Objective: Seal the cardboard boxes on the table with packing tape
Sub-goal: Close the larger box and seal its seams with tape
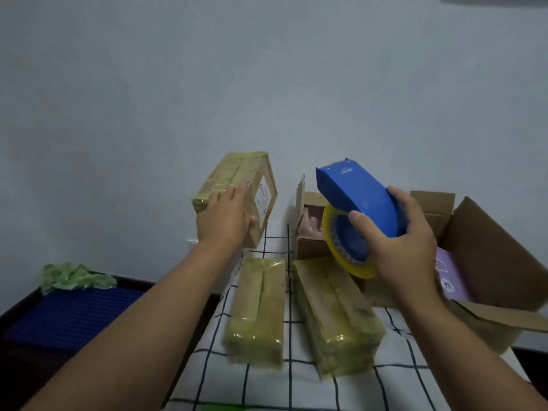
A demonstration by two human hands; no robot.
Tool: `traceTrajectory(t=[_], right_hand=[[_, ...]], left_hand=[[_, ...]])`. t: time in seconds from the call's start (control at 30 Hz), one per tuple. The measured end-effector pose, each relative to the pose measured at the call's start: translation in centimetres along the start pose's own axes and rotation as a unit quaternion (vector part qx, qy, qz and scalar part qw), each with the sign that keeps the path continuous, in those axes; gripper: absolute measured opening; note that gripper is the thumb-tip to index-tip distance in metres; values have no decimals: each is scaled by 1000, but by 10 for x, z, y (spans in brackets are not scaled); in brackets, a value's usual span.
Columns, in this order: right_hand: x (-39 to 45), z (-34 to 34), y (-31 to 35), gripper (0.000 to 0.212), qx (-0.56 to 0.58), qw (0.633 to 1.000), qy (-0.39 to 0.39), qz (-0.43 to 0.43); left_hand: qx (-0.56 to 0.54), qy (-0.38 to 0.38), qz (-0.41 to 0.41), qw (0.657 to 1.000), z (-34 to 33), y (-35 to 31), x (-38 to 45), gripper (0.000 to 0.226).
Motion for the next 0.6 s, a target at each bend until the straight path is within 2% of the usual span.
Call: traceTrajectory(t=[0.23, 0.43, 0.53, 0.6], right_hand=[[8, -8, -25, 61, -18, 1000, -1, 0], [11, -9, -28, 59, -20, 1000, 3, -4], [11, -6, -28, 62, -29, 1000, 4, -4], [11, -5, -28, 65, -33, 999, 7, -6]], left_hand=[[25, 55, -35, 998, -72, -28, 32, 66], [25, 77, -53, 995, -102, -51, 48, 61], [-1, 107, -80, 991, -114, -62, 43, 54], [-27, 124, -108, 986, -120, -68, 37, 58]])
Point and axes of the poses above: each hand's wrist, its own x-axis towards the middle knuckle, its own z-axis out of the back of the hand, y = z × x, the point moved 6 cm from there along x, towards the middle knuckle, and after that the axes turned 13 degrees about x, right-handed, at the moved point
